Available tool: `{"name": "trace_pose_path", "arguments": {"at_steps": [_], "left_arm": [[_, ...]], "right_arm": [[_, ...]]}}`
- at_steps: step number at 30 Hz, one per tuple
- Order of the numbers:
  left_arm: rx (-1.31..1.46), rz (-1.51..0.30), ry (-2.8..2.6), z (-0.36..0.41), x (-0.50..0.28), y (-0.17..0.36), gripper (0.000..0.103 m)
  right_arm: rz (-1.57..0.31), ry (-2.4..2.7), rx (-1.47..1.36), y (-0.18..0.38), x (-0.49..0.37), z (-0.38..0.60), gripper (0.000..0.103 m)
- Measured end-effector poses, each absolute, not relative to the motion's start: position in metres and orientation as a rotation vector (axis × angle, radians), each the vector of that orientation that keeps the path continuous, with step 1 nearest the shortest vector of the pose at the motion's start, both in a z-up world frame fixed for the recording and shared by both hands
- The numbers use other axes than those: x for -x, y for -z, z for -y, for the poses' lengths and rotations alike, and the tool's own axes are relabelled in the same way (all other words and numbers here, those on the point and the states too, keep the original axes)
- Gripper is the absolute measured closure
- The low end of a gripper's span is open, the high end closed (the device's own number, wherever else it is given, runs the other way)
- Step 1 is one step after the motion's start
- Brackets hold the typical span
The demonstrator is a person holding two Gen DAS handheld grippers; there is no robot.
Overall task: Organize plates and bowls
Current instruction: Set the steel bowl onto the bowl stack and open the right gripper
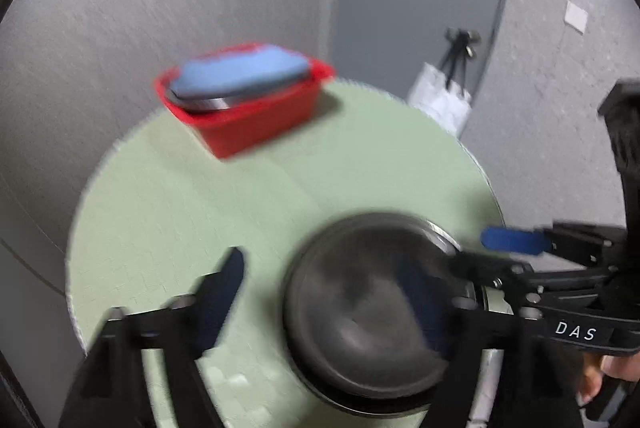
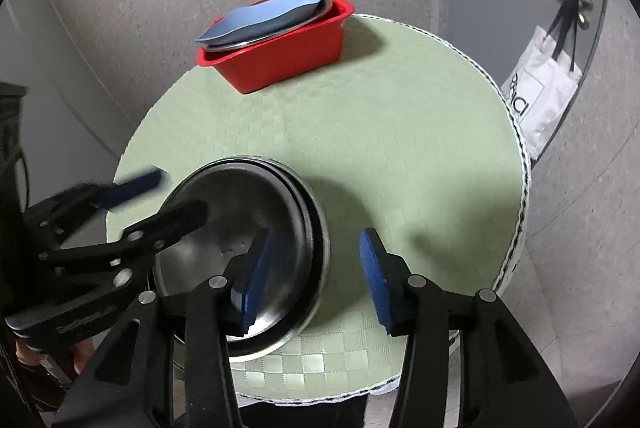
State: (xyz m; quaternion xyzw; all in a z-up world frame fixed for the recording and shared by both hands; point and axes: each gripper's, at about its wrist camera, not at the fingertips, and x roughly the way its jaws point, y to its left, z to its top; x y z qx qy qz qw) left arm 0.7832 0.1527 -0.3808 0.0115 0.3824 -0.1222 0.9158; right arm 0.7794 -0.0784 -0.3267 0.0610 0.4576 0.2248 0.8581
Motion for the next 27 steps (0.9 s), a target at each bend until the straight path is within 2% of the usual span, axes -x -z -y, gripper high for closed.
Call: {"name": "trace_pose_path", "arguments": {"at_steps": [3, 6, 11, 23, 25, 27], "left_arm": [[-0.008, -0.766, 0.24, -0.159, -0.777, 0.373, 0.023], [0.005, -0.776, 0.208, -0.169, -0.774, 0.372, 0.017], [0.049, -0.819, 0.169, -0.185, -0.77, 0.378, 0.014], [0.075, -0.906, 0.182, -0.178, -0.787, 0.409, 0.013], [0.073, -0.912, 0.188, -0.178, -0.792, 0.416, 0.019], [0.071, -0.917, 0.208, -0.175, -0.795, 0.42, 0.034]], "right_arm": [[-0.965, -0.47, -0.164, 0.326, -0.779, 0.086, 0.052], [-0.964, -0.462, -0.205, 0.322, -0.776, 0.094, 0.049], [-0.961, -0.452, -0.252, 0.317, -0.77, 0.104, 0.039], [-1.05, -0.467, -0.365, 0.35, -0.763, 0.088, 0.038], [-1.066, -0.466, -0.377, 0.357, -0.763, 0.085, 0.038], [-1.078, -0.463, -0.385, 0.363, -0.765, 0.081, 0.038]]}}
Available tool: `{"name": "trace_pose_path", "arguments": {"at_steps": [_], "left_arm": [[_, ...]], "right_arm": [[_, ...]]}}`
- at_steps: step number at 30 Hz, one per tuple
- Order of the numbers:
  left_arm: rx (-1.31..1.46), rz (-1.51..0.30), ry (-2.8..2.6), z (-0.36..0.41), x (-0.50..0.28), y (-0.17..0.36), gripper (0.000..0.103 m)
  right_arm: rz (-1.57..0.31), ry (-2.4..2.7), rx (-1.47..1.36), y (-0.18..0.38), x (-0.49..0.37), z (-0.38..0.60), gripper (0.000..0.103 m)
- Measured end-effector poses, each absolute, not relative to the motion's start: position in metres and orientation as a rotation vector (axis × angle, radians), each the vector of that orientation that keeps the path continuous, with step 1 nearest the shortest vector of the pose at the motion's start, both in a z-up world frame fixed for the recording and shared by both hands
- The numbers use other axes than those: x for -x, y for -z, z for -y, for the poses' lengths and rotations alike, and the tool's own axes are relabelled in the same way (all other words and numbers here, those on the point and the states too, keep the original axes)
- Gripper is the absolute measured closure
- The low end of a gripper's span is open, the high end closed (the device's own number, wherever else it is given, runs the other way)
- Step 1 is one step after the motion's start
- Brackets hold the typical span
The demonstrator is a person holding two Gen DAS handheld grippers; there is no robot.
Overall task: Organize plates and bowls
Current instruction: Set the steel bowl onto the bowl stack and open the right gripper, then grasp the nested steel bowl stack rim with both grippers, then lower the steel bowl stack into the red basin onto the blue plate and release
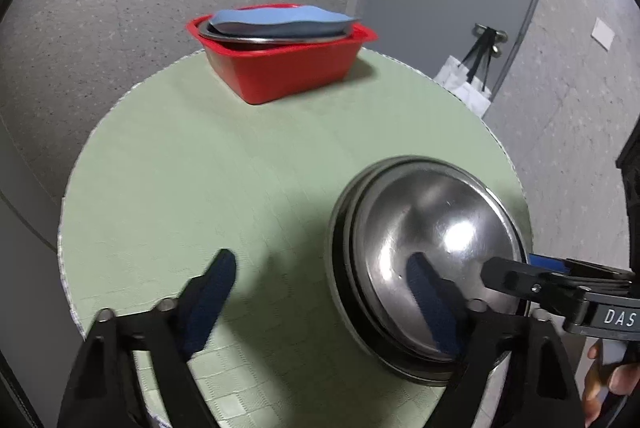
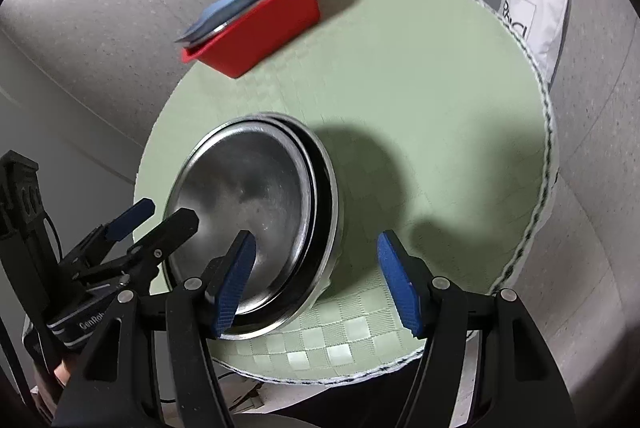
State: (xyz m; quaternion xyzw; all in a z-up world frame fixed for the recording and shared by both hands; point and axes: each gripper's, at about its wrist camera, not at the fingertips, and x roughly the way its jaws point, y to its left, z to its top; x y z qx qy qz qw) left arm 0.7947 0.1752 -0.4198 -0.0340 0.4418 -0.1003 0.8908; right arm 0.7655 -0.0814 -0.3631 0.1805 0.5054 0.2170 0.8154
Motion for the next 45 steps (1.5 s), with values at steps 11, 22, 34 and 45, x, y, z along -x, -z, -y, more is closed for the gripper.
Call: {"name": "trace_pose_path", "arguments": {"at_steps": [11, 22, 34, 45], "left_arm": [[0.061, -0.939, 0.3, -0.167, -0.821, 0.429, 0.075], [0.074, -0.8, 0.292, -0.177, -0.828, 0.367, 0.075], [0.13, -0.705, 0.186, -0.207, -0.894, 0.299, 0.075], [0.186, -0.763, 0.054, -0.219, -1.042, 0.309, 0.075]], "right_arm": [[-1.099, -0.467, -0.437, 0.379, -0.782, 0.074, 0.066], [-0.997, -0.497, -0.342, 0.324, -0.798, 0.074, 0.07], [-0.853, -0.623, -0.258, 0.233, -0.887, 0.055, 0.07], [-0.889, -0.713, -0.215, 0.228, -1.009, -0.001, 0.07]]}}
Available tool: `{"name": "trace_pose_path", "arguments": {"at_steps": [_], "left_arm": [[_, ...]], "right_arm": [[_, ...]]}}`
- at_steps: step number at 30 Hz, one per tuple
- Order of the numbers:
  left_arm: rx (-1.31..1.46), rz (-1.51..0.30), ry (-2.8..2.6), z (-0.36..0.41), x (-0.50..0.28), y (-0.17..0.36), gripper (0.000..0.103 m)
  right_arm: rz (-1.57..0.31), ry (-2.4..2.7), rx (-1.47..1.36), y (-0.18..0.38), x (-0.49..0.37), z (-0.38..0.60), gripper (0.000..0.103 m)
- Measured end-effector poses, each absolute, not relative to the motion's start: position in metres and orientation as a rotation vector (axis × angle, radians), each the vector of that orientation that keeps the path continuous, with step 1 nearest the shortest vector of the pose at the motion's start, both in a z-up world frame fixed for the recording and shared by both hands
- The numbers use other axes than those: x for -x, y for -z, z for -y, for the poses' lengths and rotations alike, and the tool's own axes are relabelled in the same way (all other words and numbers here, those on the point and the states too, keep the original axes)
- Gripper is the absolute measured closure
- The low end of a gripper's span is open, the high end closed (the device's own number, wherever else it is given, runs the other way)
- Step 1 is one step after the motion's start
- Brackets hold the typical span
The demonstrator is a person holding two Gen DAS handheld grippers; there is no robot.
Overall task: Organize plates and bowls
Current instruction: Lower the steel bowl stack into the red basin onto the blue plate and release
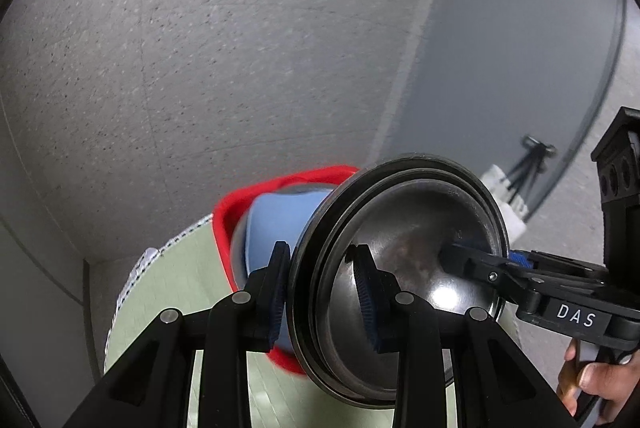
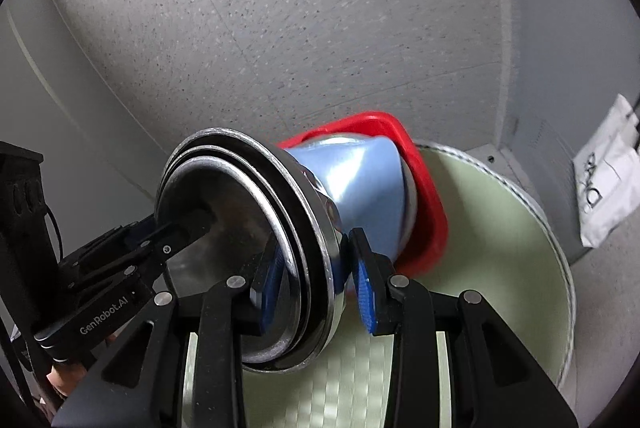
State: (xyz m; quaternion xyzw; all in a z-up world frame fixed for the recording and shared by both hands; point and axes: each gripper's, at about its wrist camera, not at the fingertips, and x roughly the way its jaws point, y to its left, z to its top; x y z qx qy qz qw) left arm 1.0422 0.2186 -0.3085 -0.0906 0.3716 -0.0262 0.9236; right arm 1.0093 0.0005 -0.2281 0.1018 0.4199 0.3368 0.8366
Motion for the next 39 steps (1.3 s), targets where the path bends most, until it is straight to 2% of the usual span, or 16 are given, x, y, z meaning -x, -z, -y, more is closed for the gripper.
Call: {"name": "trace_pose_path", "arguments": {"at_steps": [12, 21, 24, 26, 29, 31, 39], "left_arm": [[0.196, -0.936, -0.015, -0.217, -1.182, 0.369, 0.074], [0.187, -0.951, -0.036, -0.212, -1.222, 0.386, 0.074], [0.206, -0.936, -0.033, -0.211, -1.216, 0.389, 0.061], [0.21, -0.917, -0.026, -0.215, -1.203, 0.388, 0.045], [0.205, -0.878, -0.068, -0.219, -1.178, 0.377, 0.028], [0.225, -0.854, -0.059, -0.221, -1.165, 0.37, 0.027], [0.146, -0.717, -0.086, -0.203, -1.078, 0.333, 0.012]], "right_arm": [[-1.036, -0.735, -0.198, 0.287, -1.091, -0.037, 0.07], [-1.045, -0.731, -0.161, 0.303, -1.106, -0.042, 0.068], [-1.038, -0.727, -0.174, 0.3, -1.106, -0.043, 0.064], [-1.051, -0.747, -0.189, 0.298, -1.105, -0.043, 0.053], [-1.022, -0.746, -0.218, 0.287, -1.096, -0.039, 0.039], [-0.983, -0.721, -0.23, 0.278, -1.09, -0.031, 0.027], [-0.851, -0.617, -0.207, 0.232, -1.016, 0.004, 0.024]]}}
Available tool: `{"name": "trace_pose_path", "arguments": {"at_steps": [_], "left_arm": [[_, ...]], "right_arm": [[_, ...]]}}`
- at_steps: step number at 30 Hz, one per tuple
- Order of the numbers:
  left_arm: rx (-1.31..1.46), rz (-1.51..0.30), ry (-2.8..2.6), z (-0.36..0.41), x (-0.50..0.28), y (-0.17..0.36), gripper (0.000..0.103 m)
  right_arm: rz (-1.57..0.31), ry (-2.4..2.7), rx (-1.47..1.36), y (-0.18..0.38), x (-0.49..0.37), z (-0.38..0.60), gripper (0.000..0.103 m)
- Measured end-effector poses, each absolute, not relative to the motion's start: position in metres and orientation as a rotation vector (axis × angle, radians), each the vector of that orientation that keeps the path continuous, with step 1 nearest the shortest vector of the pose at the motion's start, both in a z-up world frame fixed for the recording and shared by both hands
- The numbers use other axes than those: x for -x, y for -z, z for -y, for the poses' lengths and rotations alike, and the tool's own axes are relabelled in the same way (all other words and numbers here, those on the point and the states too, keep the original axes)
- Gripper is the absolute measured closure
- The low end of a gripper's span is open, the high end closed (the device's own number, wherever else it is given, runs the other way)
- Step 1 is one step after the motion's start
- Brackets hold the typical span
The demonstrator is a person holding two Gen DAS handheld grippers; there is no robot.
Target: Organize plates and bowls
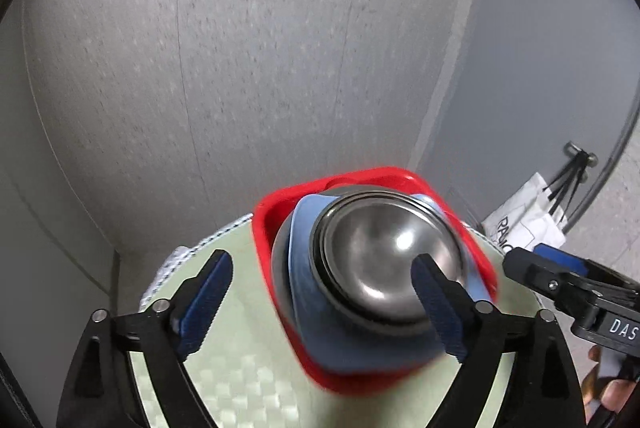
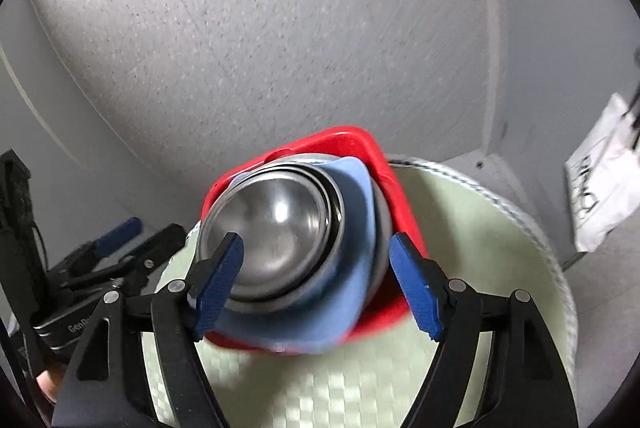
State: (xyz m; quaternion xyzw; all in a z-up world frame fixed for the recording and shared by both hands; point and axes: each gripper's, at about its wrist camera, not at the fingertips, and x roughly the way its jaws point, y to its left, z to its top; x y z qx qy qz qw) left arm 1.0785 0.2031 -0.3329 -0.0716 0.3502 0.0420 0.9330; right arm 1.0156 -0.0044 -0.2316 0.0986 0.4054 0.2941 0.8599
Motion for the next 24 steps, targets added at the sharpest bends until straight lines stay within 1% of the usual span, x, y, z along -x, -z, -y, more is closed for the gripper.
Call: {"name": "trace_pose_path", "arguments": {"at_steps": [1, 5, 12, 13, 17, 19, 24], "left_arm": [[0.135, -0.694, -0.09, -0.2, -1.065, 0.328, 0.009], [0.085, -0.601, -0.092, -0.183, -0.996, 0.31, 0.001], [0.018, -0.502, -0.025, -0.141, -0.852, 0.284, 0.0], [0.019, -0.493, -0.015, -0.137, -0.835, 0.281, 0.0], [0.013, -0.434, 0.025, -0.119, -0.761, 0.27, 0.0], [0.004, -0.424, 0.026, -0.115, -0.729, 0.268, 0.0], [-0.01, -0.395, 0.011, -0.092, -0.634, 0.264, 0.001]], "right_arm": [[-0.831, -0.603, -0.2, 0.226, -1.002, 0.01, 0.022], [-0.747, -0.537, -0.181, 0.206, -0.941, 0.032, 0.02], [-0.622, -0.437, -0.177, 0.171, -0.812, 0.073, 0.012], [-0.608, -0.43, -0.177, 0.168, -0.797, 0.078, 0.01], [-0.559, -0.394, -0.161, 0.154, -0.733, 0.096, 0.007], [-0.536, -0.391, -0.175, 0.149, -0.7, 0.109, 0.003], [-0.505, -0.376, -0.174, 0.145, -0.631, 0.14, 0.002]]}}
